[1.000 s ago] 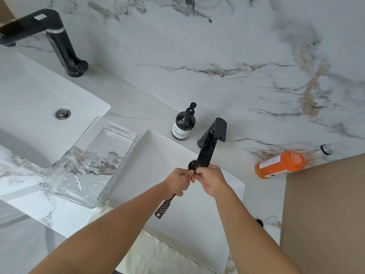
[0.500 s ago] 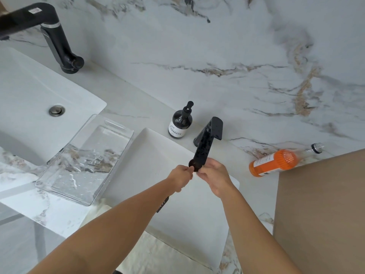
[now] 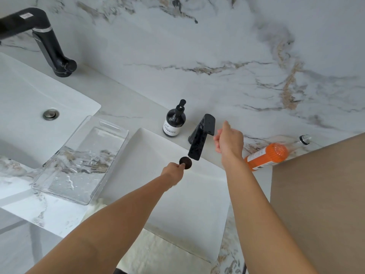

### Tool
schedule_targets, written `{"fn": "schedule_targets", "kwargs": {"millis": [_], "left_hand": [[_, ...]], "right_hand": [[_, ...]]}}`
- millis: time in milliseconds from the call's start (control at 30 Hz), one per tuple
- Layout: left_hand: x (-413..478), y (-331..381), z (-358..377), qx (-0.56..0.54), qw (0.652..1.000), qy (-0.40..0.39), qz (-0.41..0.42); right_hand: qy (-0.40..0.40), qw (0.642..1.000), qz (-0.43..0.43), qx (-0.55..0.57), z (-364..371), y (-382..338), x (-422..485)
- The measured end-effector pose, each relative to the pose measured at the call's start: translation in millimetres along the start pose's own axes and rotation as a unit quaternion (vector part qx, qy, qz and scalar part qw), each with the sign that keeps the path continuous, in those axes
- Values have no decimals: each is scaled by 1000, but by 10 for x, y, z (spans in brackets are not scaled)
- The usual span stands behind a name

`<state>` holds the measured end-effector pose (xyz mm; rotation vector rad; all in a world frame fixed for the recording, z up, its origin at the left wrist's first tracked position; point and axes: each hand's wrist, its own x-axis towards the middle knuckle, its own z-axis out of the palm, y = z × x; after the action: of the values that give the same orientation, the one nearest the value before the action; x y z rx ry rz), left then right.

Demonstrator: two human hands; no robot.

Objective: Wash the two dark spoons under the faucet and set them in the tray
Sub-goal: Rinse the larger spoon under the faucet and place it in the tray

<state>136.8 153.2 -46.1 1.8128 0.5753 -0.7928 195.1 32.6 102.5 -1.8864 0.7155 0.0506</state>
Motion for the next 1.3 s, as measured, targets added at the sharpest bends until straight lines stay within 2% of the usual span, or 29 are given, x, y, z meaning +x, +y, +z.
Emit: {"fn": "schedule_targets", "kwargs": {"millis": [67, 133, 200, 967, 1200, 1300], "left_hand": [[-8, 1, -3, -6, 1000, 0, 0], [-12, -6, -5, -9, 1000, -1, 1], [-24, -15, -3, -6, 1000, 0, 1], [21, -35, 44, 36, 999, 31, 24], [18, -39, 37, 41, 998, 32, 28], [2, -69, 32, 27, 999, 21, 26]], "right_hand": [[-38, 998, 48, -22, 15, 96, 4], [-108, 987, 92, 72, 61, 145, 6], [-138, 972, 119, 152, 83, 124, 11], [-60, 974, 123, 178, 200, 35, 31], [-75, 965, 98, 233, 163, 135, 56], [4, 978, 124, 167, 100, 478, 93]]}}
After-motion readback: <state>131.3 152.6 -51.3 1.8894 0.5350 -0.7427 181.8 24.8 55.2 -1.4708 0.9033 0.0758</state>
